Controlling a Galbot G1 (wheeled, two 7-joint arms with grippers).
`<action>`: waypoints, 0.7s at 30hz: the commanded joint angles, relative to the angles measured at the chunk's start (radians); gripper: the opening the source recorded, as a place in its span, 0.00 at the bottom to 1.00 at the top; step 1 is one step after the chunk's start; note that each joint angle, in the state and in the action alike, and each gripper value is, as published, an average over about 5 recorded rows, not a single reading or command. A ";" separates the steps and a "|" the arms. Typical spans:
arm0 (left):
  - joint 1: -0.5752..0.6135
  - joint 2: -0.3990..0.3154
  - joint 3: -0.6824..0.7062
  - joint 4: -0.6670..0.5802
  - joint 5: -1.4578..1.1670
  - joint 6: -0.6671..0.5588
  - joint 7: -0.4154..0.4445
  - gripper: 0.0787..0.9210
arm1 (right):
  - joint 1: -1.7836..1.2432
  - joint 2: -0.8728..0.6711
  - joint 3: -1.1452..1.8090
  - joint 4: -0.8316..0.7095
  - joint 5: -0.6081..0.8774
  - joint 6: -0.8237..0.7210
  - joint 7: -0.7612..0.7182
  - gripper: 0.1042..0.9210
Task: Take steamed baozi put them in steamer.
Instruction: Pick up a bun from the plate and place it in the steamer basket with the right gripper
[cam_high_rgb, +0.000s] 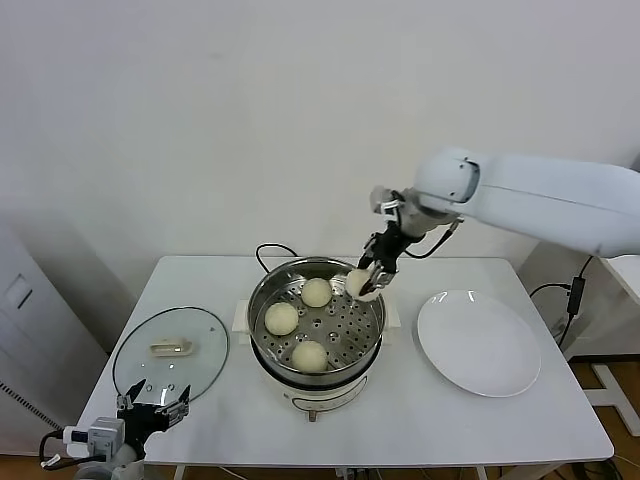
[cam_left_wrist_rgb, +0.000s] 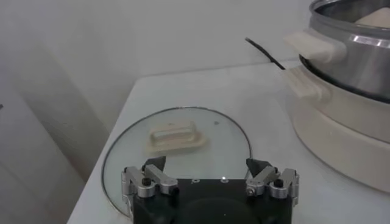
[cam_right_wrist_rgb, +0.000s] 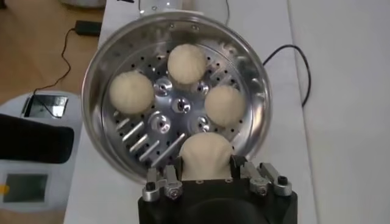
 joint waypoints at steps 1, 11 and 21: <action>0.001 -0.002 -0.002 0.001 0.000 0.000 0.000 0.88 | -0.052 0.046 -0.023 0.047 0.038 -0.078 0.114 0.47; 0.000 -0.005 -0.002 0.003 0.000 -0.001 0.000 0.88 | -0.113 0.046 -0.011 0.057 -0.005 -0.093 0.151 0.47; -0.005 -0.008 -0.001 0.008 0.000 -0.001 0.000 0.88 | -0.173 0.046 0.015 0.045 -0.034 -0.096 0.187 0.51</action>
